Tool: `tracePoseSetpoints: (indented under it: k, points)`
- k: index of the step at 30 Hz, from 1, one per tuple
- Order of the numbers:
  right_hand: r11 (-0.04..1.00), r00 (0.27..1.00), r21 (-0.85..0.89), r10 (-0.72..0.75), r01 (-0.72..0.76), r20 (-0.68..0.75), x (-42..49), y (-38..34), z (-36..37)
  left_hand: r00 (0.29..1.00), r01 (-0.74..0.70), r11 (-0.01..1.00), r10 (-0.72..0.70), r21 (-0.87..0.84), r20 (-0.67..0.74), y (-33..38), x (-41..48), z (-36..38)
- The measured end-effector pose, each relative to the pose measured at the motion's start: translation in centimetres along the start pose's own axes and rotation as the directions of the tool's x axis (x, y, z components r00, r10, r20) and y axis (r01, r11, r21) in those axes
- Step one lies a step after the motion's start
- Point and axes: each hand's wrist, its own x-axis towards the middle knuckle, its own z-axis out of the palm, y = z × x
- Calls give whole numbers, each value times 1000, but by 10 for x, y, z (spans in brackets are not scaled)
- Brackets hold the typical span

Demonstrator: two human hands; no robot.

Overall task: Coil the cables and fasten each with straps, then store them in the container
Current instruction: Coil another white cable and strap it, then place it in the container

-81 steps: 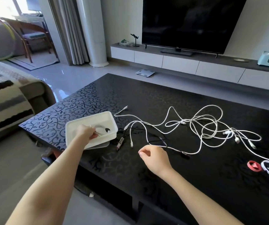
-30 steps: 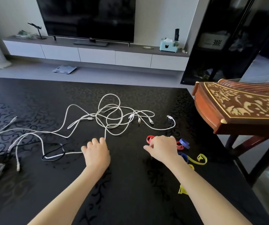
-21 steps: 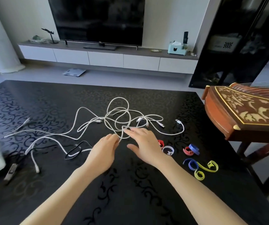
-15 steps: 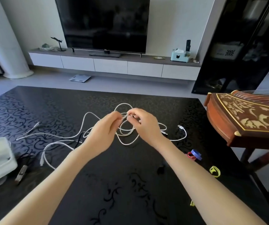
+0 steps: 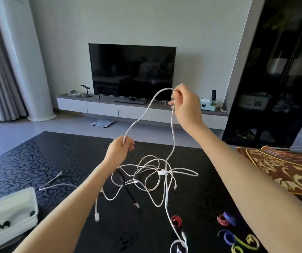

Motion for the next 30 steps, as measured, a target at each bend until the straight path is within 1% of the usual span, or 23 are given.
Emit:
tracePoseSetpoints:
  k: [2,3,5,7,10,13,14,15,16,17,18,19,20,21,22,23,24,25,26,27,28,29,30]
  points:
    - [999,997,35,8,-5,-80,18,-4,-10,999,14,999,-15,-49,-33,2,7,-2]
    - [998,992,64,24,-16,-123,26,-7,-15,999,6,999,-8,-33,-45,5,9,-2]
    - [986,973,161,78,-43,-219,38,-14,-24,998,-18,999,21,51,-59,11,13,-2]
    - [961,944,269,142,-60,-298,44,-20,-31,998,-36,989,43,142,-42,13,16,-1]
    - [930,920,360,204,-75,-335,49,-24,-37,998,-63,958,57,281,27,4,17,4]
    - [912,911,398,242,-96,-334,53,-23,-43,996,-34,947,5,320,92,-6,9,16]
    - [911,909,401,247,-100,-336,56,-25,-46,995,-5,964,-21,264,95,-8,8,20]
    - [906,904,413,253,-96,-345,59,-26,-50,996,35,985,-48,169,70,-6,7,21]
    - [900,894,427,258,-85,-366,63,-25,-55,993,112,994,-112,3,43,-1,9,20]
    - [898,880,434,259,-67,-399,66,-24,-59,984,181,950,-177,-255,38,4,11,17]
    - [908,862,416,247,-47,-442,67,-21,-63,976,209,858,-215,-470,42,12,13,15]
    - [933,848,358,222,-41,-482,66,-17,-65,976,192,804,-214,-563,28,18,14,13]
    - [963,845,266,185,-53,-501,62,-11,-66,982,161,818,-190,-552,6,22,16,13]
    - [985,865,149,151,-90,-478,55,-4,-66,991,124,904,-135,-410,2,27,16,15]
    - [990,901,36,141,-139,-410,45,3,-64,995,94,969,-95,-230,8,27,14,18]
    - [981,934,-41,168,-190,-315,34,11,-61,998,57,993,-58,-100,-3,26,12,22]
    - [967,950,-79,221,-244,-220,21,20,-58,998,62,998,-62,-30,2,24,12,25]
    - [951,948,-82,283,-297,-147,9,28,-55,995,103,992,-103,-67,3,23,12,26]
    - [932,933,-69,348,-355,-90,-2,35,-51,987,157,957,-160,-245,6,23,14,28]
    - [908,909,-48,415,-416,-33,-13,42,-49,972,226,896,-235,-383,22,25,12,28]
    - [877,876,-29,481,-480,31,-25,48,-45,968,231,866,-251,-444,14,25,11,30]
    - [844,839,-32,536,-536,93,-37,53,-42,980,189,922,-199,-339,7,26,9,30]
    - [819,806,-65,573,-570,150,-49,57,-38,991,131,982,-130,-135,17,27,7,32]
